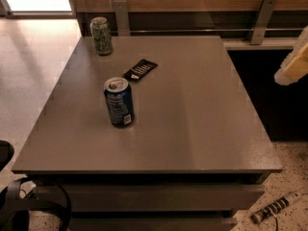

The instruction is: Pick pepsi can

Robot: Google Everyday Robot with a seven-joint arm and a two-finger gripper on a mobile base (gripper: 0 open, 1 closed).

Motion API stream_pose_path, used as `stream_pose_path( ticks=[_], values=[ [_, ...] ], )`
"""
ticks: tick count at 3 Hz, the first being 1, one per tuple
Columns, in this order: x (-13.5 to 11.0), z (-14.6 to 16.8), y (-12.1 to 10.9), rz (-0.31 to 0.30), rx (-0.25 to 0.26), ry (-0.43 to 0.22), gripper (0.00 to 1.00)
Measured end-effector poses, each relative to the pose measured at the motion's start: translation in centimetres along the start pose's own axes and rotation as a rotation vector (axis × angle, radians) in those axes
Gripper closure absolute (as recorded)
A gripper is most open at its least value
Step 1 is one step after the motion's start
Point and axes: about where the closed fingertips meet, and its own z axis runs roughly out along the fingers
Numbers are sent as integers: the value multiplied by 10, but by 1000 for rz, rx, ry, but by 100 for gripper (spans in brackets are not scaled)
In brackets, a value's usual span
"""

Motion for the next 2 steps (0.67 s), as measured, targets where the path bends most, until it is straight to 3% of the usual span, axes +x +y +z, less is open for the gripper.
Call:
stream_pose_path(
  ticks=[2],
  values=[
    [-2, 2, 2, 5, -3, -29, 0]
  ],
)
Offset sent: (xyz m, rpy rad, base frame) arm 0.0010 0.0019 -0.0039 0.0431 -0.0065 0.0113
